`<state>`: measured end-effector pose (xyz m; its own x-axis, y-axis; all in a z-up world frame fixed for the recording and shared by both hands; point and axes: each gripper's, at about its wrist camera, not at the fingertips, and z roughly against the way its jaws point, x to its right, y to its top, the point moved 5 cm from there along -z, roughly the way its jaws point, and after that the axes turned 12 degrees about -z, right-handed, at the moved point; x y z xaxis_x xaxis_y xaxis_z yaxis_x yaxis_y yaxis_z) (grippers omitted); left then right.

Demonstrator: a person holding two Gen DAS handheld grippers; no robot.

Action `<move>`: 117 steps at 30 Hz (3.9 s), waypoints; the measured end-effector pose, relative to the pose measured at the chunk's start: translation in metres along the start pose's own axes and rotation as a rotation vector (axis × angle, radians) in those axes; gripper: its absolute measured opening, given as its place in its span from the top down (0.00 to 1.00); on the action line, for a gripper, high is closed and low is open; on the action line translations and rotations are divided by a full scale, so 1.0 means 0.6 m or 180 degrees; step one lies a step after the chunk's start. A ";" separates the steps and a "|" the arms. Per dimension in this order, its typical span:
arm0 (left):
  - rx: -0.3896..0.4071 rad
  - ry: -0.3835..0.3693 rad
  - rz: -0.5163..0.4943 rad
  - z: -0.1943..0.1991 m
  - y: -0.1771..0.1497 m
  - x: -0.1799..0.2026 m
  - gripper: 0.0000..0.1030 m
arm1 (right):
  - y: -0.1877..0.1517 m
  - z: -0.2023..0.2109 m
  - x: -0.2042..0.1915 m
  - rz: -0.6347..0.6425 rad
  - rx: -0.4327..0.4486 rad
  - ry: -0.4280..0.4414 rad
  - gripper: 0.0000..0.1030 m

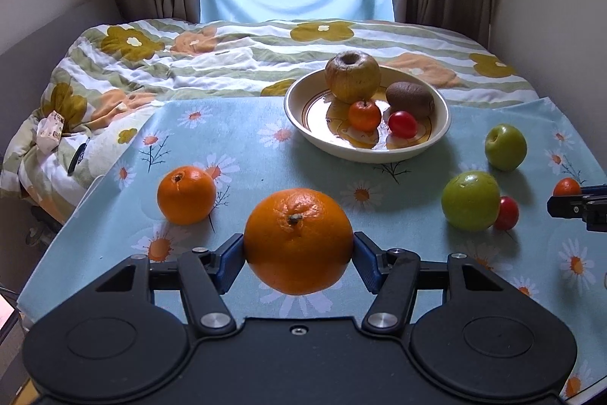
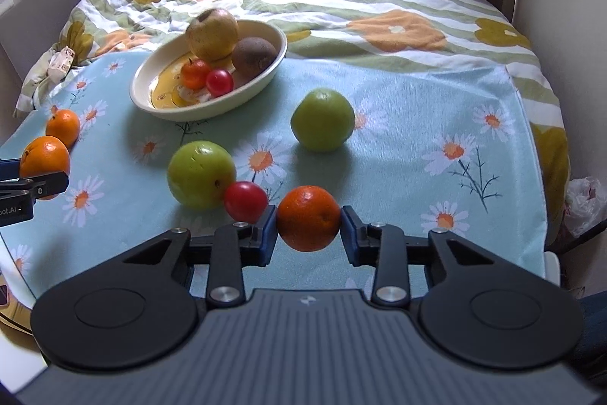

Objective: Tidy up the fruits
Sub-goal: 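Carry the orange in the left gripper while the right carries the tangerine toward the bowl, then lower the orange into the bowl and open the left gripper while the right releases the tangerine there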

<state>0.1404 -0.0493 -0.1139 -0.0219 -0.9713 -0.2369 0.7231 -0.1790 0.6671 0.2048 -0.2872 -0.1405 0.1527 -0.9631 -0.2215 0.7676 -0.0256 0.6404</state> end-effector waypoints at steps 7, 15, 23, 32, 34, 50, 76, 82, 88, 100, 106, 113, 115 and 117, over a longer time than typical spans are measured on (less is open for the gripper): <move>0.0072 0.0015 0.0039 0.055 0.025 -0.007 0.37 | 0.030 0.051 -0.022 -0.0001 0.0061 0.0080 0.51; 0.0202 -0.0027 0.0016 0.089 0.065 -0.027 0.37 | 0.072 0.091 -0.063 0.0045 0.0172 0.0171 0.52; 0.0324 -0.0186 -0.0134 0.077 0.122 -0.056 0.37 | 0.114 0.087 -0.107 -0.0028 0.0232 0.0114 0.52; 0.0319 -0.0371 -0.0324 0.018 0.183 -0.089 0.37 | 0.168 0.050 -0.154 -0.0183 0.0266 -0.0016 0.52; 0.0302 -0.0429 -0.0387 -0.002 0.193 -0.092 0.37 | 0.178 0.035 -0.162 -0.0238 0.0259 -0.0045 0.52; -0.0079 -0.0920 -0.0818 -0.210 0.232 -0.070 0.37 | 0.212 -0.088 -0.168 -0.0577 0.0093 -0.0420 0.52; 0.0061 -0.0789 -0.1154 -0.241 0.235 -0.057 0.06 | 0.217 -0.120 -0.160 -0.0705 0.0055 -0.0501 0.52; 0.0119 -0.0657 -0.0985 -0.208 0.221 -0.091 0.06 | 0.221 -0.123 -0.171 -0.0649 0.0024 -0.0455 0.52; 0.0142 -0.0598 -0.0720 -0.176 0.208 -0.128 0.06 | 0.219 -0.138 -0.185 -0.0576 -0.0054 -0.0414 0.52; 0.0127 -0.0505 -0.0532 -0.153 0.183 -0.164 0.06 | 0.197 -0.190 -0.181 -0.0566 -0.0191 -0.0461 0.52; 0.0146 -0.0499 -0.0561 -0.151 0.176 -0.167 0.06 | 0.190 -0.195 -0.183 -0.0490 -0.0134 -0.0470 0.49; 0.0189 -0.0544 -0.0537 -0.144 0.171 -0.170 0.06 | 0.189 -0.161 -0.190 -0.0451 0.0133 -0.0553 0.00; 0.0195 -0.0567 -0.0532 -0.140 0.168 -0.169 0.06 | 0.185 -0.153 -0.192 -0.0473 0.0144 -0.0583 0.00; 0.0221 -0.0587 -0.0534 -0.132 0.166 -0.170 0.06 | 0.182 -0.140 -0.191 -0.0504 0.0172 -0.0587 0.00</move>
<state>0.2698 0.0445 -0.0793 -0.2677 -0.9381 -0.2198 0.6497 -0.3442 0.6778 0.3235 -0.1569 -0.1069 -0.0868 -0.9785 -0.1874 0.7377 -0.1895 0.6480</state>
